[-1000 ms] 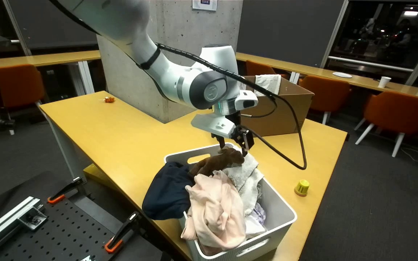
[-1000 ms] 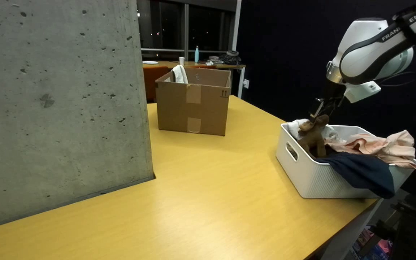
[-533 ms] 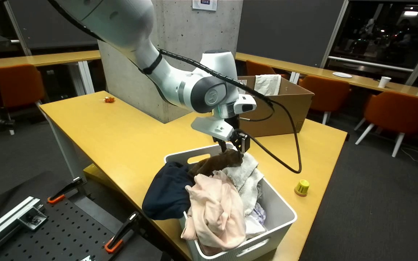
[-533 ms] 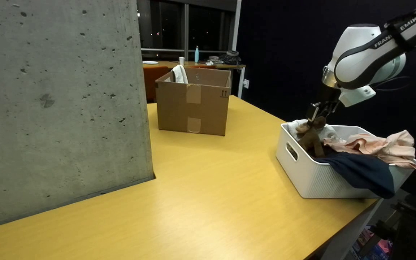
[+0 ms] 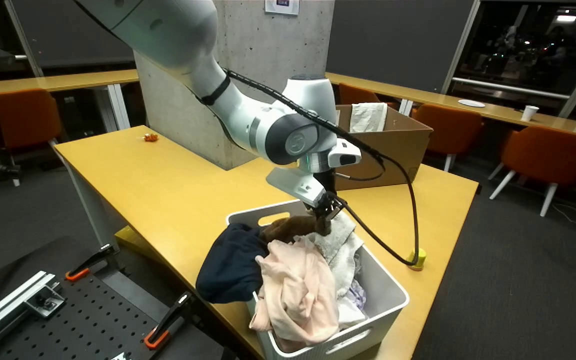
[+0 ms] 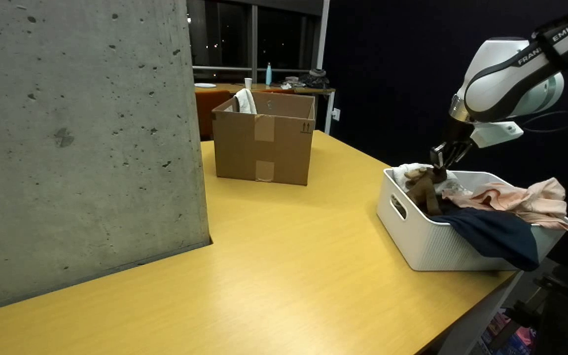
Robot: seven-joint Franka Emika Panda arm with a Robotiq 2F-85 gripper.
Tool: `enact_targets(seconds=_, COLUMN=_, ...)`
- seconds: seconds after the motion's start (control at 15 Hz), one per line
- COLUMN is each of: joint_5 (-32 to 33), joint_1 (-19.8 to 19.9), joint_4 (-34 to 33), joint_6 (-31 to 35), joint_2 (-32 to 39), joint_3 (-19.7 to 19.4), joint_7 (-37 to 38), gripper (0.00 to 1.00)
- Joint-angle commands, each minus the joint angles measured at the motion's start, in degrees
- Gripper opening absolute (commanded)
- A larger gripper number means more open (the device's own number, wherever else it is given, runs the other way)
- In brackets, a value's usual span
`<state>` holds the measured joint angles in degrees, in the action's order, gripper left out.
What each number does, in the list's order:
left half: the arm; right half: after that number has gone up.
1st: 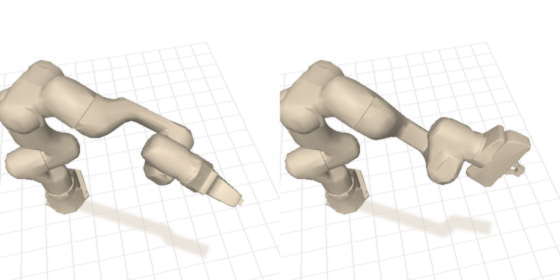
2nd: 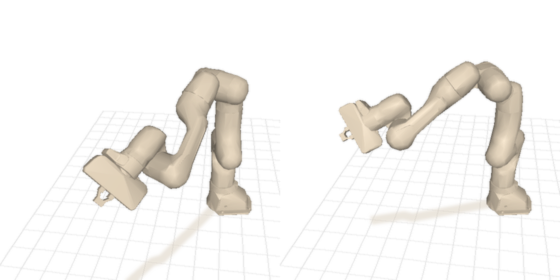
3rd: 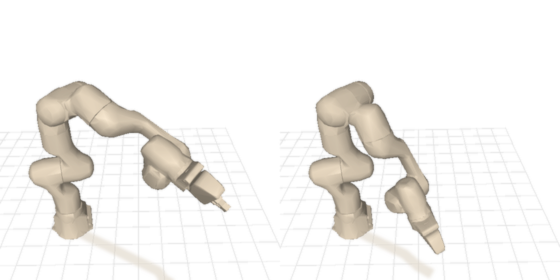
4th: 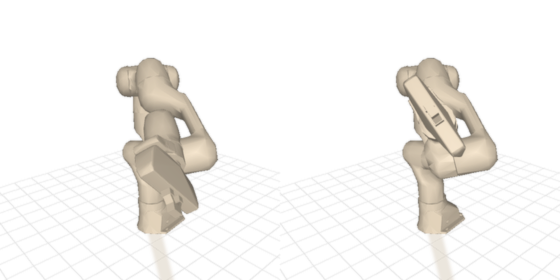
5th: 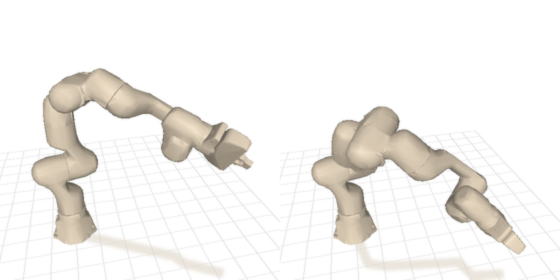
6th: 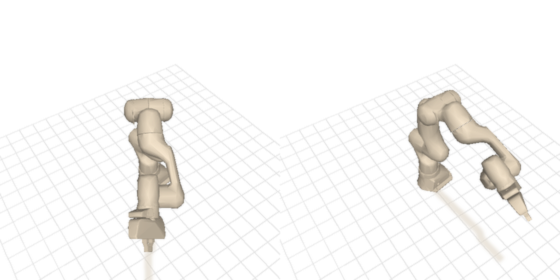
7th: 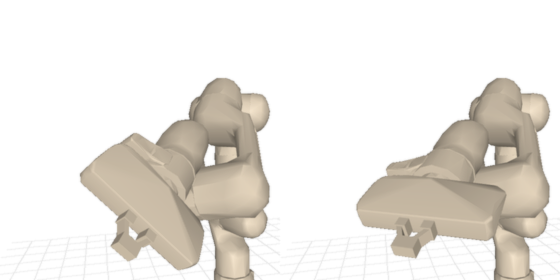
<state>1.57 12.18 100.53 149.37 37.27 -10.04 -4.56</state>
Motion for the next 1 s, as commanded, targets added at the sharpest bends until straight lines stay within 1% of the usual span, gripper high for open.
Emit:
enact_targets(seconds=0.0, joint_5=-0.67, joint_1=0.85, joint_4=2.35, joint_6=-1.20, joint_2=-4.00, joint_3=1.03, joint_7=-0.07, gripper=0.03)
enact_targets(seconds=0.07, joint_5=-0.36, joint_1=0.43, joint_4=2.25, joint_6=-1.47, joint_2=-5.00, joint_3=0.81, joint_7=0.18, gripper=0.03)
enact_targets(seconds=0.13, joint_5=-0.02, joint_1=-0.09, joint_4=2.08, joint_6=-1.93, joint_2=-6.35, joint_3=0.59, joint_7=0.53, gripper=0.00)
enact_targets(seconds=0.2, joint_5=0.40, joint_1=-0.66, joint_4=1.71, joint_6=-2.56, joint_2=-7.96, joint_3=0.40, joint_7=0.73, gripper=0.03)
enact_targets(seconds=0.33, joint_5=1.43, joint_1=-2.27, joint_4=1.17, joint_6=-3.41, joint_2=-11.74, joint_3=0.26, joint_7=1.33, gripper=0.03)
enact_targets(seconds=0.53, joint_5=2.61, joint_1=-5.22, joint_4=1.70, joint_6=-5.01, joint_2=-17.64, joint_3=1.24, joint_7=1.81, gripper=0.03)
enact_targets(seconds=0.73, joint_5=3.96, joint_1=-8.90, joint_4=5.90, joint_6=-8.79, joint_2=-25.00, joint_3=3.42, joint_7=2.04, gripper=0.03)
enact_targets(seconds=0.93, joint_5=4.67, joint_1=-12.03, joint_4=13.43, joint_6=-12.15, joint_2=-32.66, joint_3=6.32, joint_7=2.56, gripper=0.03)
